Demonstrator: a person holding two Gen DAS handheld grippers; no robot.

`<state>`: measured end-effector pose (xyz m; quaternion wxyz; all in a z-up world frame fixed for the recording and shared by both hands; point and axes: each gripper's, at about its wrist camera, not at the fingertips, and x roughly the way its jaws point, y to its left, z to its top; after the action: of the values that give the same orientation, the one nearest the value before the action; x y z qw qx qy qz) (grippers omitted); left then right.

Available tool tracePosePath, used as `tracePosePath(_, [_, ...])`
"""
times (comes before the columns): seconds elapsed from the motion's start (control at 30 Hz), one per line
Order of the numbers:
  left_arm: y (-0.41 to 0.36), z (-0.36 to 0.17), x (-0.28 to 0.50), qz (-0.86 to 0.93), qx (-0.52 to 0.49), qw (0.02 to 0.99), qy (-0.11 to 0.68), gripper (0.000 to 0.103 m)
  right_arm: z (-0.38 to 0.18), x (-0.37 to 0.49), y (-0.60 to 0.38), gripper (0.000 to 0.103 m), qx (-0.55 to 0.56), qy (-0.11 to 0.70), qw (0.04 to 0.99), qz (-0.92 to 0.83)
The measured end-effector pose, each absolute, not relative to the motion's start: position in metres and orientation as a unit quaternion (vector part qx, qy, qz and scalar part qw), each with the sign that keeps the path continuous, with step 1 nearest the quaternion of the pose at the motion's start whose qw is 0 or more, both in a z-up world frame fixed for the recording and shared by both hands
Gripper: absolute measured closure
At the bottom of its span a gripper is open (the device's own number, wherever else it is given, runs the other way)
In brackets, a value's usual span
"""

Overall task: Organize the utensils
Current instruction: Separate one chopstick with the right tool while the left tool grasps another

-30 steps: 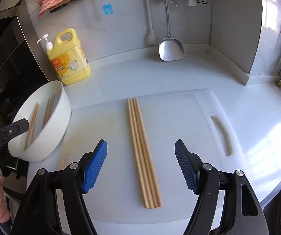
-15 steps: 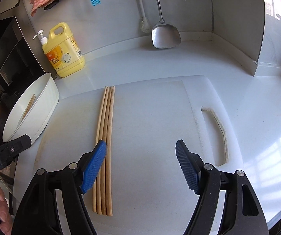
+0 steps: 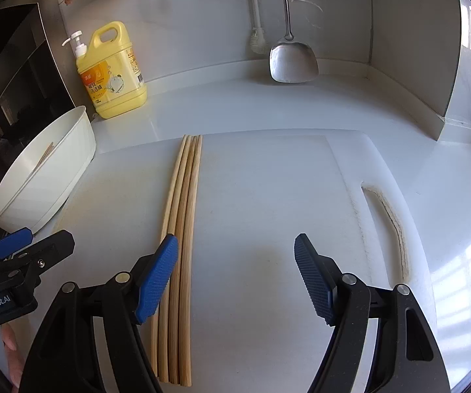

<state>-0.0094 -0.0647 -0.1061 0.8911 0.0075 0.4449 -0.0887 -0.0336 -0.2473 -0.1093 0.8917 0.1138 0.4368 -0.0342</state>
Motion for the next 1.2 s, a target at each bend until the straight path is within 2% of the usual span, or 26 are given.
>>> tracePosePath(0.53, [-0.061,-0.113,-0.011,-0.081,-0.004,0.888,0.453,0.007,-0.112,-0.032,-0.237,0.033,0.039,0.453,0.890,-0.037])
tracePosePath(1.2, [-0.088,-0.119,-0.005,-0.100,-0.001,0.884,0.456,0.007,-0.117,-0.027,-0.250,0.033,0.037,0.451,0.891,-0.038])
